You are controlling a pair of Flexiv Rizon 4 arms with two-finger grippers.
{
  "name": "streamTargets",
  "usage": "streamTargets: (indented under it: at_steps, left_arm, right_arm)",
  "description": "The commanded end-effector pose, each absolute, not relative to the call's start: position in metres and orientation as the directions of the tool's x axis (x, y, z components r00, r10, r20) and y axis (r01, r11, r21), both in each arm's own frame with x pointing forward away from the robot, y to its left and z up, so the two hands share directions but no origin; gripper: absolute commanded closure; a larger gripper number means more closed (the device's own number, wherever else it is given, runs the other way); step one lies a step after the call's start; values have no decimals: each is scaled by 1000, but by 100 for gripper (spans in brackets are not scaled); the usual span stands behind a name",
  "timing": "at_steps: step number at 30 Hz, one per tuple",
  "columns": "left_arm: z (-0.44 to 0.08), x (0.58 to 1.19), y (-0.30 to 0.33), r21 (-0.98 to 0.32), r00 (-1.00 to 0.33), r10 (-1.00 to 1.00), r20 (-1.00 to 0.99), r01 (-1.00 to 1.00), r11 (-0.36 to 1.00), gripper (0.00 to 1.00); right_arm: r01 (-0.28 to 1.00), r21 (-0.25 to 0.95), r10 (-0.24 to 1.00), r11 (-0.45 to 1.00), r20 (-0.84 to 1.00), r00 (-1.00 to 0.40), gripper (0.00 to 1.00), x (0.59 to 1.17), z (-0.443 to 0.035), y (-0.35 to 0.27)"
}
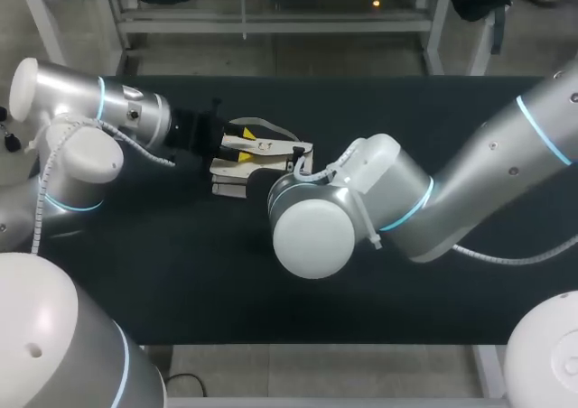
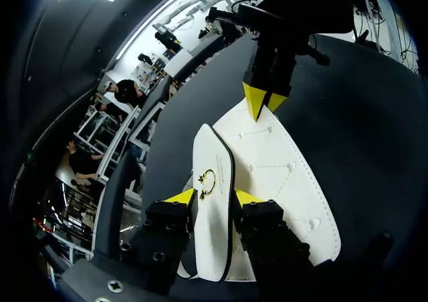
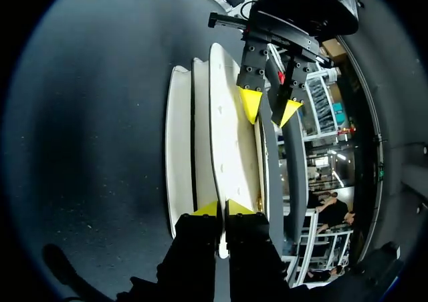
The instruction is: Pick up the bag, open it, inspect its contents, close it, and place it on the opposite side
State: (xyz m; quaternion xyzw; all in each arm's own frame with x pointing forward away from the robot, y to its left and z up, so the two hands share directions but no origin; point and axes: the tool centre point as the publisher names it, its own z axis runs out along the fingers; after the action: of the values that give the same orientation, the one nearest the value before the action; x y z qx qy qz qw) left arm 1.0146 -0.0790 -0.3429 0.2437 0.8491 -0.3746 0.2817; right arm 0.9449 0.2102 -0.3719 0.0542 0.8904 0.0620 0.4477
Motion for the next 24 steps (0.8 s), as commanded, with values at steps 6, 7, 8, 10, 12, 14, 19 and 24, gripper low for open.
streamTargets:
  at_steps: [6, 7, 8, 10, 12, 14, 19, 24]
  left_arm:
    - [-352, 1022, -82, -480, -728, 226, -647, 620, 621, 100]
    - [-353, 1022, -81, -481, -732, 226, -643, 616, 624, 100]
    - [-355, 1023, -80, -486, -739, 222, -636, 607, 629, 100]
    - [-358, 1023, -79, -493, -747, 220, -627, 600, 630, 100]
    - [-359, 1020, -80, -516, -760, 220, -612, 594, 617, 100]
    - [-359, 1016, -84, -520, -758, 229, -611, 603, 605, 100]
    - [-355, 1011, -91, -543, -761, 239, -603, 611, 576, 100]
    - [-354, 1007, -91, -497, -748, 250, -615, 614, 613, 100]
  right_arm:
    - [21, 173, 153, 985, -801, -579, 100, 943, -376, 208]
    - [21, 173, 153, 985, -801, -579, 100, 943, -376, 208]
    - [21, 173, 153, 985, -801, -579, 100, 943, -376, 208]
    - [21, 173, 153, 985, -801, -579, 100, 943, -376, 208]
    - [21, 173, 153, 985, -801, -579, 100, 943, -376, 208]
    - [21, 173, 153, 985, -801, -579, 100, 943, -376, 208]
    - [21, 173, 153, 985, -801, -579, 100, 943, -376, 208]
    - [21, 173, 153, 985, -801, -579, 100, 943, -376, 208]
